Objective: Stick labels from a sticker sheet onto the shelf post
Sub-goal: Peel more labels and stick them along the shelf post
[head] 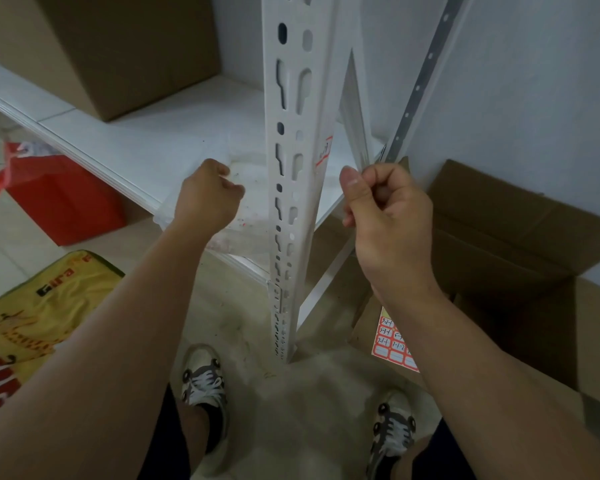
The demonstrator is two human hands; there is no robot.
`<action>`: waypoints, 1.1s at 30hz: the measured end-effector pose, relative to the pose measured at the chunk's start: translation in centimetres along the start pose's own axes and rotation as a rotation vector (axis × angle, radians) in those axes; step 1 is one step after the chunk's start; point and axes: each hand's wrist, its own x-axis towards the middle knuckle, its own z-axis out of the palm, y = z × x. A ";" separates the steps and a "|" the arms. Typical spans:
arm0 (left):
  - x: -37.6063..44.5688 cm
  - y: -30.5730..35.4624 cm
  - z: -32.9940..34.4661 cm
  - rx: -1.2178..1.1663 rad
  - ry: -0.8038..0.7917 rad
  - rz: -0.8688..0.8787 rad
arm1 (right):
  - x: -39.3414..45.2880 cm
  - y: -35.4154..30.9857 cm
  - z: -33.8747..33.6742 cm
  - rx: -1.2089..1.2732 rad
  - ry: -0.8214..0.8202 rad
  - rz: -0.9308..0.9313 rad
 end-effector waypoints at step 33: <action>-8.8 6.0 1.9 -0.719 0.172 0.504 | 0.2 -0.3 0.7 -0.292 -0.010 -0.575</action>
